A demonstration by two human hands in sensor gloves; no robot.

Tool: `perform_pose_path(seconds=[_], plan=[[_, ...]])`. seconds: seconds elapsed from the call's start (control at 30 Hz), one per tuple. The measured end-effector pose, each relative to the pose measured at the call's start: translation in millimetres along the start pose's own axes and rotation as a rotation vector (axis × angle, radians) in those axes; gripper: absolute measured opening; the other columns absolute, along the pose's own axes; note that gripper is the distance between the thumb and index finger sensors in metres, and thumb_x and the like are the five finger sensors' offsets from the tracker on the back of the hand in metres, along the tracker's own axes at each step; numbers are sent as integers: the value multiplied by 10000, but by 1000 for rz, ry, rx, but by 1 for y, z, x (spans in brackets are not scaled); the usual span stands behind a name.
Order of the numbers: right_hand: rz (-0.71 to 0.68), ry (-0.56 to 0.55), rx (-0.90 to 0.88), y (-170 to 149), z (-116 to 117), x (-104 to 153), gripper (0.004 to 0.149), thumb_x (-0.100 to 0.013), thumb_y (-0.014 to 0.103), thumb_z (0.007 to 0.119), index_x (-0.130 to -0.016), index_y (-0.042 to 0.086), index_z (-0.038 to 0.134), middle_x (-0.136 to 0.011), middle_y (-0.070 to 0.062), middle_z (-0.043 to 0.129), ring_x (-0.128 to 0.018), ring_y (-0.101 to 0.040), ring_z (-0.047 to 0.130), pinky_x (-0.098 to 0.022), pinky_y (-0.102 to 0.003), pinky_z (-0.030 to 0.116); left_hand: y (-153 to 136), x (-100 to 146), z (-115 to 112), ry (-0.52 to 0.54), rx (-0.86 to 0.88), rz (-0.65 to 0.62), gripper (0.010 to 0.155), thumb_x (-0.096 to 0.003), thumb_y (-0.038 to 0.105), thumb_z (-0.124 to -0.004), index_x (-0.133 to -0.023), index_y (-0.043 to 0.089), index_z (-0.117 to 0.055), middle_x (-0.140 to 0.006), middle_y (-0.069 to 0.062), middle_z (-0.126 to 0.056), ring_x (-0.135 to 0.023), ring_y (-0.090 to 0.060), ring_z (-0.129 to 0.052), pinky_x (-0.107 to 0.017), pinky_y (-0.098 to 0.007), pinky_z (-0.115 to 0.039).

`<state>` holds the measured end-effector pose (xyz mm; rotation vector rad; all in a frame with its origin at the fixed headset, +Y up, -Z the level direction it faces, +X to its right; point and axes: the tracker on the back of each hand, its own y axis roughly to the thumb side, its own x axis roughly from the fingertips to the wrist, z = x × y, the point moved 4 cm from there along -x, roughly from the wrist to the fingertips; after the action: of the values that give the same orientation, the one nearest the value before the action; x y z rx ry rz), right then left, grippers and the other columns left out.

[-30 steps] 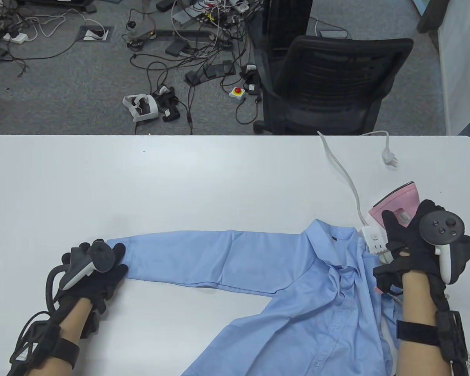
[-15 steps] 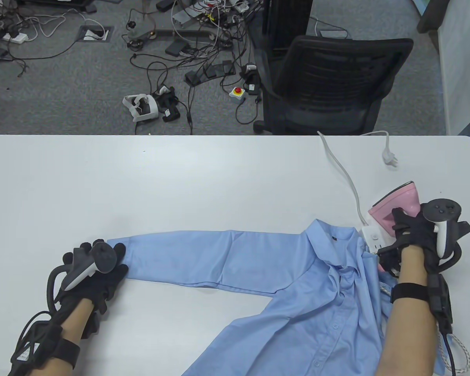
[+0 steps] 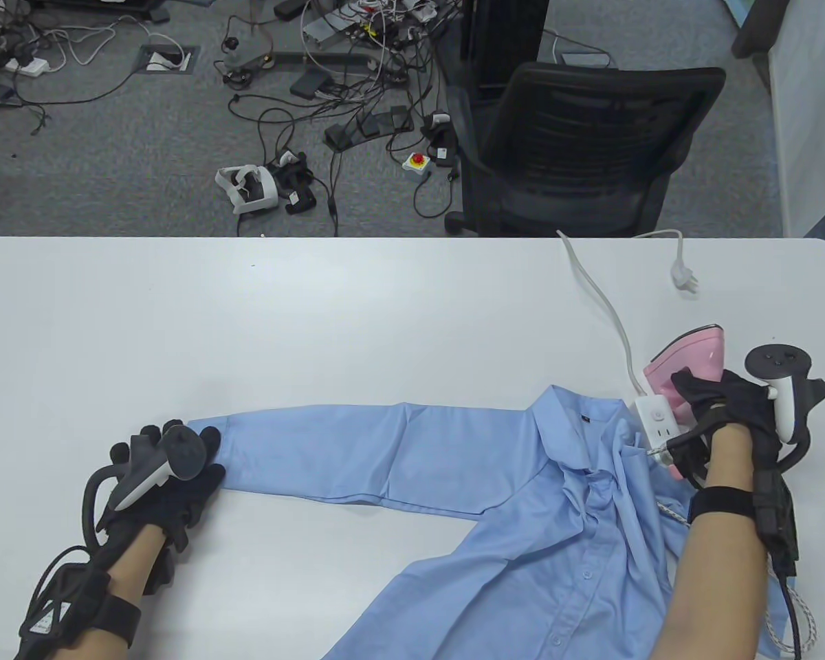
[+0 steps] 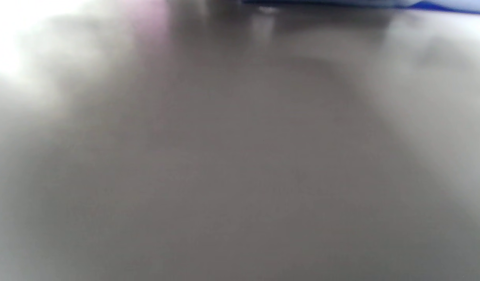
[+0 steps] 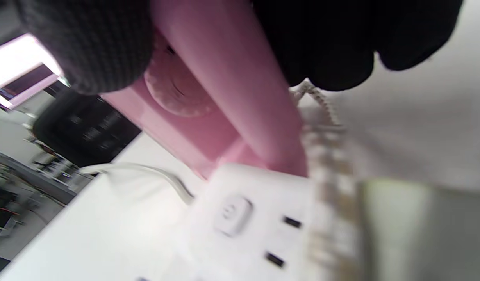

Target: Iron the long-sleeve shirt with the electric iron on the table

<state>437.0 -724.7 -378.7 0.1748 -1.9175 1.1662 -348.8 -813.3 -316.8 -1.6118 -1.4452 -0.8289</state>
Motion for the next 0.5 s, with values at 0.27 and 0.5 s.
perform_pose_path(seconds=[0.27, 0.5], plan=[[-146, -247, -241, 51, -67, 65, 468, -299, 556, 867, -602, 206, 798, -655, -90, 846, -624, -306, 904, -486, -511, 759, 0, 0, 0, 0, 5, -2, 585, -520, 640, -477, -1044, 528, -243, -1213, 0, -99, -1083, -306, -44, -692, -627, -25], [-378, -203, -454, 117, -96, 147, 533, -296, 607, 801, -612, 180, 759, -542, -40, 841, -521, -232, 917, -451, -466, 785, 0, 0, 0, 2, 4, -4, 587, -520, 642, -477, -1046, 527, -243, -1214, -1, -102, -1084, -306, -45, -692, -628, -26]])
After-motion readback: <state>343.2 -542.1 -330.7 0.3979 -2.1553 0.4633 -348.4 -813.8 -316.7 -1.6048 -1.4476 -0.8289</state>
